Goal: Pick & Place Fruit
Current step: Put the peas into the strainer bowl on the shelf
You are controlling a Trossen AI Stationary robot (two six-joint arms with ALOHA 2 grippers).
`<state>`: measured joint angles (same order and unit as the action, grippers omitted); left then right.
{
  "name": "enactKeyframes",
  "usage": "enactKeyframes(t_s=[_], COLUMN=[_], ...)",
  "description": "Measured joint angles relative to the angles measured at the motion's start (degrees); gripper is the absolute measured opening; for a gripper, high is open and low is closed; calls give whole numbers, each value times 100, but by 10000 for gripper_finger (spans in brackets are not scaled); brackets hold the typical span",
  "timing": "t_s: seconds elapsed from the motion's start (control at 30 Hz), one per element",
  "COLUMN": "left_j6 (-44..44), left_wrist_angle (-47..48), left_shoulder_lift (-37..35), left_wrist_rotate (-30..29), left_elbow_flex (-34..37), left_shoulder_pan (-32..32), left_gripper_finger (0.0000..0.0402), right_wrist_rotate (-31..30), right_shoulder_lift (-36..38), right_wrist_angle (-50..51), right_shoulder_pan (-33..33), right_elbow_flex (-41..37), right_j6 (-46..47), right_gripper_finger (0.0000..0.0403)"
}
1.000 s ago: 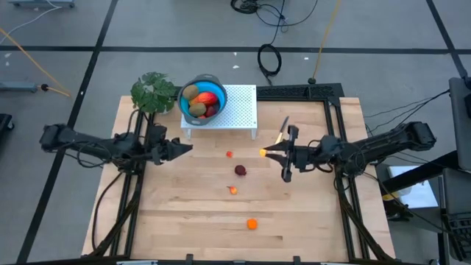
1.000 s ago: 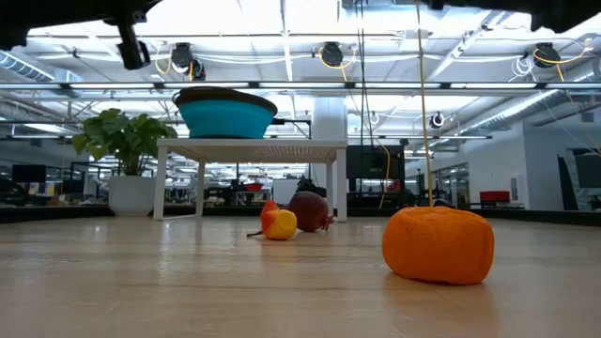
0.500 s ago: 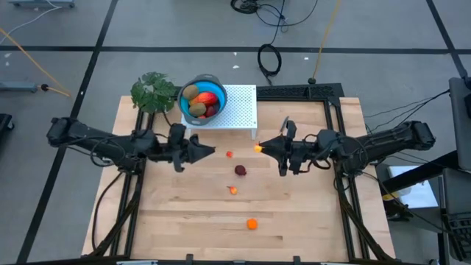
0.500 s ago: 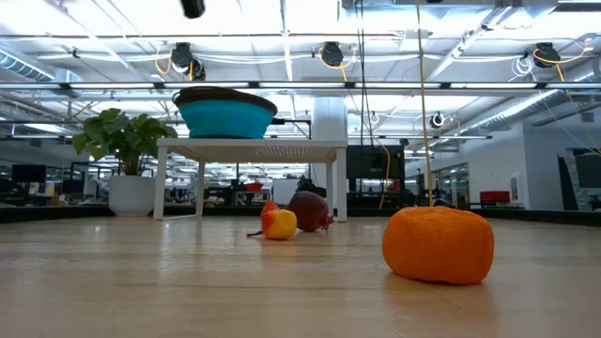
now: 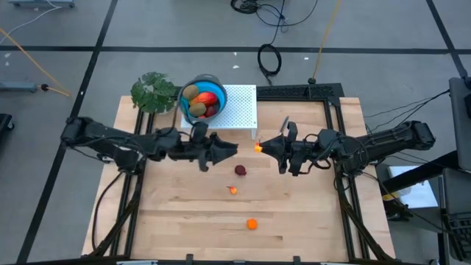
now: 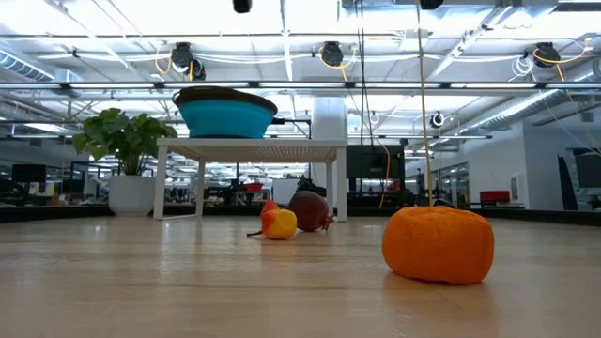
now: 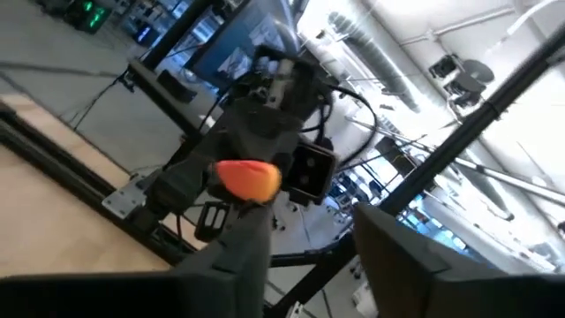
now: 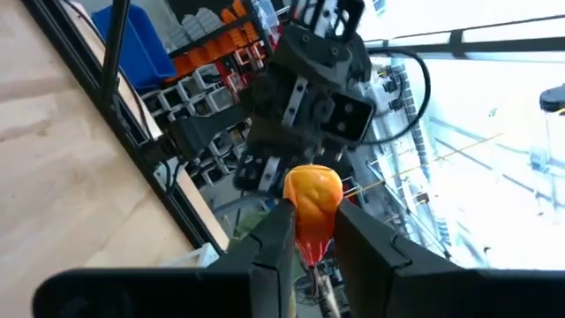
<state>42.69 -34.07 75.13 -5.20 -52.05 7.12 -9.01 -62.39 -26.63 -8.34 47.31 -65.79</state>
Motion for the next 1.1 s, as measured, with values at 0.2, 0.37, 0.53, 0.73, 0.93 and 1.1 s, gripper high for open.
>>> enactKeyframes(t_s=[0.2, 0.37, 0.53, 0.73, 0.93, 1.1], left_j6=[685, 1220, 1708, 1904, 1913, 1910], left_wrist_angle=[-2, 5, 10, -4, -6, 99], left_shoulder_lift=[527, 934, 1202, 1264, 1264, 1264], left_wrist_rotate=[396, 789, 992, 1022, 1022, 1017], left_elbow_flex=[-323, -540, -658, -677, -677, -677], left_shoulder_pan=[-247, -445, -624, -720, -716, -720], left_gripper_finger=[240, 277, 291, 287, 275, 264], right_wrist_rotate=[1, 1, 1, -14, -17, -72], right_shoulder_lift=[0, 0, 0, 0, -255, -651], right_wrist_angle=[-2, 12, 253, 521, 475, 213], right_shoulder_pan=[0, 0, 0, 0, 15, 46], right_elbow_flex=[0, 0, 0, 0, 0, -2], right_j6=[-343, -436, -549, -545, -543, -543], right_gripper_finger=[61, 61, 61, 61, 61, 61])
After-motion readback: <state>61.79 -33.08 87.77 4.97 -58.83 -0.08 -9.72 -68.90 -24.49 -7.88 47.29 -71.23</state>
